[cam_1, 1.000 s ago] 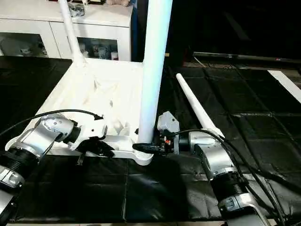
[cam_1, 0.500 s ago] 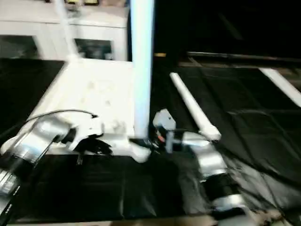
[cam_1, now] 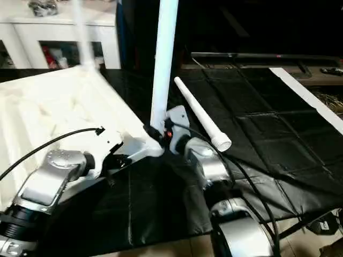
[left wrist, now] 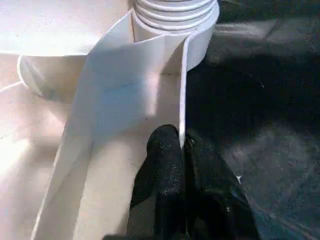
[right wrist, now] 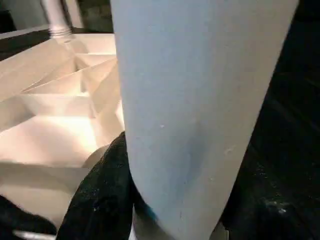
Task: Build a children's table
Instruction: Rotate leg to tighten
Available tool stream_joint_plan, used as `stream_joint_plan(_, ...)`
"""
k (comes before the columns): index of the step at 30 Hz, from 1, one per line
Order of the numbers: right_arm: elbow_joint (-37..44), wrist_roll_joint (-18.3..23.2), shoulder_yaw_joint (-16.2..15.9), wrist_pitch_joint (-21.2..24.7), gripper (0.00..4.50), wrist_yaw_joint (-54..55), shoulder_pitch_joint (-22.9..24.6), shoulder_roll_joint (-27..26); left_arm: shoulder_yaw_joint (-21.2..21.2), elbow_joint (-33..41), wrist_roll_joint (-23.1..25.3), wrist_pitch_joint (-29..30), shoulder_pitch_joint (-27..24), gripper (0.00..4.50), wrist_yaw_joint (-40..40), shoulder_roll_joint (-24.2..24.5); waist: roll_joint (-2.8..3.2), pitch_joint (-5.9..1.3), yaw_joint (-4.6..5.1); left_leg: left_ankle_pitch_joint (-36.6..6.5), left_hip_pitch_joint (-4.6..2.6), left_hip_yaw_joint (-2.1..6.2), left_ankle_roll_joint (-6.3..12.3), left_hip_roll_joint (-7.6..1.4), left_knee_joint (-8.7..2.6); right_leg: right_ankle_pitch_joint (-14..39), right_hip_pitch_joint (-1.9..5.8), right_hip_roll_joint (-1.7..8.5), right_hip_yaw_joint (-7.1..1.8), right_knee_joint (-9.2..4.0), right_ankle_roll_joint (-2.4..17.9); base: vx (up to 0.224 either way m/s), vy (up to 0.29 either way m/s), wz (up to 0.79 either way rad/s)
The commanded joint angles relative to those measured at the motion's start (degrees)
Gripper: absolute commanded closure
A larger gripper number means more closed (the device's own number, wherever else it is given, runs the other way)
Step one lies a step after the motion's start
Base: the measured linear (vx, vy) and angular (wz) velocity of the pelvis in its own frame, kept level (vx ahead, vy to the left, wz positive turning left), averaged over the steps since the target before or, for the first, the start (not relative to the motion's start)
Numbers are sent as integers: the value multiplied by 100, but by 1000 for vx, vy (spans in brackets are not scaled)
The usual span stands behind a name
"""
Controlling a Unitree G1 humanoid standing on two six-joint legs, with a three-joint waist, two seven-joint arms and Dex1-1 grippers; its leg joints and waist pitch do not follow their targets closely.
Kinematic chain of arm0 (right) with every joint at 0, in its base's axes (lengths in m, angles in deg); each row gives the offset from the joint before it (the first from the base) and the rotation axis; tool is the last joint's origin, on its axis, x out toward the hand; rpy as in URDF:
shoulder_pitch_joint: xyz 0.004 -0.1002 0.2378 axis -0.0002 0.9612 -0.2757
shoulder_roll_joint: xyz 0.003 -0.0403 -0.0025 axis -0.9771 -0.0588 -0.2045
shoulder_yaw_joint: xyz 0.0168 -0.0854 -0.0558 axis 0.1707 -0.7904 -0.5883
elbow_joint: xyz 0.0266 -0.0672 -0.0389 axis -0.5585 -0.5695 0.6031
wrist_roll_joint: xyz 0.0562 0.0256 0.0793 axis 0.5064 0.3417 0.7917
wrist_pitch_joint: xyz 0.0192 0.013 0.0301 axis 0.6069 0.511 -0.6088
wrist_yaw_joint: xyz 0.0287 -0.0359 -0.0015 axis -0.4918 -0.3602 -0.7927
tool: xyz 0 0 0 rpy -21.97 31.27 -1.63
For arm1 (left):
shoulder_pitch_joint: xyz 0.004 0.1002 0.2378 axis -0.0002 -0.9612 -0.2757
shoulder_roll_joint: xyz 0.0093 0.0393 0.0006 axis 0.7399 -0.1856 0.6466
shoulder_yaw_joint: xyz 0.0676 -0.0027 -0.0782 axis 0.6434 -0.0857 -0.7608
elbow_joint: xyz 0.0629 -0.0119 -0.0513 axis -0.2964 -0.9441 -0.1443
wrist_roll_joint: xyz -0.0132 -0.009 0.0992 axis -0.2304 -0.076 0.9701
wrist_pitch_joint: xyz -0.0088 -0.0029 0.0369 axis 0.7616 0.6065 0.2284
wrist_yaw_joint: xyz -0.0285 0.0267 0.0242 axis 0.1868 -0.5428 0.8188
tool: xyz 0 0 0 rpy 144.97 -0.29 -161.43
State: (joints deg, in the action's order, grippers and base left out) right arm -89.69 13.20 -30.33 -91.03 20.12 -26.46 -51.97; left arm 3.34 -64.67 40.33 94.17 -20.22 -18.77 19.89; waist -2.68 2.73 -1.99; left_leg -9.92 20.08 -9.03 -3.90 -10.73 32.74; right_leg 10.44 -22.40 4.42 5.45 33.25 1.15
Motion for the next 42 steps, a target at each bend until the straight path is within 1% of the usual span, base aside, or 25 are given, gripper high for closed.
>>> stream_joint_plan(1, -497, -117, -162, 248, 260, -70, 178, -212, 12, 205, 81, -91, 248, 450, -253, -42, 76, -254, -56, -2342, -27, 95, -24, -259, -475, 2386, 159, 461, -323, -471, 920, 0, 0, 0)
stream_joint_plan(5, -575, -139, -125, 254, 260, 32, 197, -231, 2, 163, 92, -71, 284, 450, -332, -28, 81, -264, -79, -2139, -16, 76, -3, -261, -481, 2111, 186, 449, -327, -436, 975, 0, 0, 0)
stream_joint_plan(9, -774, -83, 5, 248, 260, 163, 130, -255, 42, 160, 63, -77, 291, 450, -418, 2, 100, -253, -77, -2247, -30, 80, -36, -258, -483, 2420, 174, 455, -316, -473, 899, 0, 0, 0)
stream_joint_plan(10, -794, -75, 31, 252, 225, 158, 124, -254, 56, 143, 64, -103, 294, 450, -425, 8, 92, -249, -74, -2279, -23, 87, -45, -256, -485, 2498, 176, 455, -311, -477, 871, 0, 0, 0)
stream_joint_plan(11, -808, -70, 66, 247, 225, 133, 122, -255, 74, 123, 52, -161, 300, 450, -412, 18, 111, -243, -74, -2359, -39, 87, -61, -258, -484, 2601, 159, 455, -307, -500, 835, 0, 0, 0)
stream_joint_plan(13, -808, -68, 76, 244, 204, 121, 124, -256, 82, 117, 41, -190, 303, 450, -400, 23, 107, -250, -74, -2395, -48, 92, -71, -261, -483, 2602, 154, 456, -311, -501, 822, 0, 0, 0)
stream_joint_plan(14, -790, -58, 84, 244, 184, 101, 140, -252, 97, 99, 42, -227, 311, 450, -386, 34, 106, -265, -76, -2328, -33, 96, -74, -264, -487, 2463, 169, 453, -313, -480, 851, 0, 0, 0)
stream_joint_plan(15, -768, -49, 102, 212, 179, 87, 169, -234, 129, 39, 49, -296, 341, 450, -361, 55, 161, -270, -87, -2267, -30, 92, -82, -268, -490, 2249, 168, 444, -319, -461, 902, 0, 0, 0)
stream_joint_plan(16, -739, -31, 116, 213, 172, 59, 198, -223, 141, -5, 54, -340, 359, 450, -356, 65, 131, -277, -82, -2207, -23, 79, -72, -270, -489, 2064, 178, 430, -320, -447, 950, 0, 0, 0)
stream_joint_plan(18, -706, -31, 117, 174, 163, 30, 238, -203, 172, -61, 54, -407, 383, 450, -335, 95, 135, -277, -98, -2176, -30, 62, -53, -265, -481, 1950, 171, 427, -328, -441, 994, 0, 0, 0)
stream_joint_plan(19, -654, -13, 123, 168, 141, -32, 289, -179, 187, -126, 46, -461, 411, 450, -321, 117, 155, -273, -95, -2192, -21, 71, -60, -268, -491, 1965, 186, 422, -321, -424, 1006, 0, 0, 0)
stream_joint_plan(20, -654, -13, 123, 168, 134, -32, 289, -179, 187, -126, 46, -461, 411, 450, -321, 117, 144, -275, -110, -2217, -40, 56, -58, -262, -482, 2031, 175, 425, -322, -442, 984, 0, 0, 0)
stream_joint_plan(22, -545, 9, 137, 153, 130, -174, 383, -117, 208, -261, 33, -556, 488, 450, -296, 158, 175, -263, -132, -2306, -49, 58, -69, -259, -485, 2178, 170, 424, -319, -461, 952, 0, 0, 0)
stream_joint_plan(23, -545, 9, 137, 153, 116, -174, 383, -117, 208, -261, 33, -556, 488, 450, -296, 158, 163, -260, -136, -2324, -51, 55, -73, -257, -486, 2248, 169, 424, -316, -476, 925, 0, 0, 0)
stream_joint_plan(24, -442, 37, 158, 157, 93, -249, 444, -66, 213, -338, 30, -615, 532, 450, -278, 177, 187, -261, -148, -2341, -57, 61, -85, -261, -483, 2312, 165, 434, -316, -481, 900, 0, 0, 0)
stream_joint_plan(26, -255, 66, 171, 183, 89, -361, 549, 20, 228, -423, 28, -690, 575, 450, -238, 205, 192, -251, -154, -2353, -52, 61, -77, -250, -483, 2416, 168, 426, -310, -504, 855, 0, 0, 0)
stream_joint_plan(29, 74, 136, 172, 293, 49, -587, 732, 148, 254, -552, 19, -820, 624, 450, -191, 257, 170, -278, -168, -2174, -16, 57, -47, -251, -473, 2229, 203, 436, -312, -487, 872, 0, 0, 0)
stream_joint_plan(30, 228, 110, 146, 223, 44, -638, 829, 243, 266, -611, 22, -882, 648, 450, -164, 277, 209, -273, -175, -2112, -13, 53, -12, -253, -478, 2151, 204, 422, -314, -464, 895, 0, 0, 0)
stream_joint_plan(32, 526, 135, 140, 147, 37, -778, 1001, 398, 330, -756, 22, -1038, 709, 450, -96, 332, 195, -269, -181, -2076, -17, 38, 24, -246, -462, 2255, 198, 425, -307, -495, 842, 0, 0, 0)
stream_joint_plan(33, 598, 175, 146, 184, 15, -841, 1034, 419, 339, -775, 17, -1066, 717, 450, -81, 339, 197, -277, -188, -2047, -24, 36, 30, -248, -457, 2241, 193, 431, -311, -493, 859, 0, 0, 0)
stream_joint_plan(35, 861, 323, 171, 323, 6, -1080, 1149, 497, 371, -849, -4, -1169, 745, 450, -27, 362, 198, -283, -196, -1887, 2, 28, 75, -243, -455, 2068, 224, 417, -312, -483, 901, 0, 0, 0)
stream_joint_plan(37, 1529, 421, 210, 408, 2, -1237, 1458, 758, 455, -1074, -2, -1464, 828, 450, 137, 443, 202, -318, -226, -1581, 9, 13, 132, -267, -430, 1492, 235, 409, -322, -400, 1026, 0, 0, 0)
stream_joint_plan(38, 1529, 421, 210, 408, 2, -1237, 1458, 758, 455, -1074, -2, -1464, 828, 450, 137, 443, 209, -330, -252, -1380, 9, 5, 170, -268, -420, 1194, 242, 404, -321, -365, 1099, 0, 0, 0)
stream_joint_plan(39, 1865, 485, 272, 437, 2, -1264, 1606, 875, 494, -1230, -10, -1658, 882, 450, 220, 482, 216, -327, -259, -1325, 2, -3, 197, -262, -414, 1118, 231, 397, -319, -364, 1137, 0, 0, 0)
stream_joint_plan(42, 2362, 691, 324, 723, 2, -1536, 1805, 1112, 570, -1500, 11, -1943, 981, 450, 337, 543, 201, -338, -332, -1059, 14, -21, 288, -252, -389, 822, 268, 388, -320, -321, 1164, 0, 0, 0)
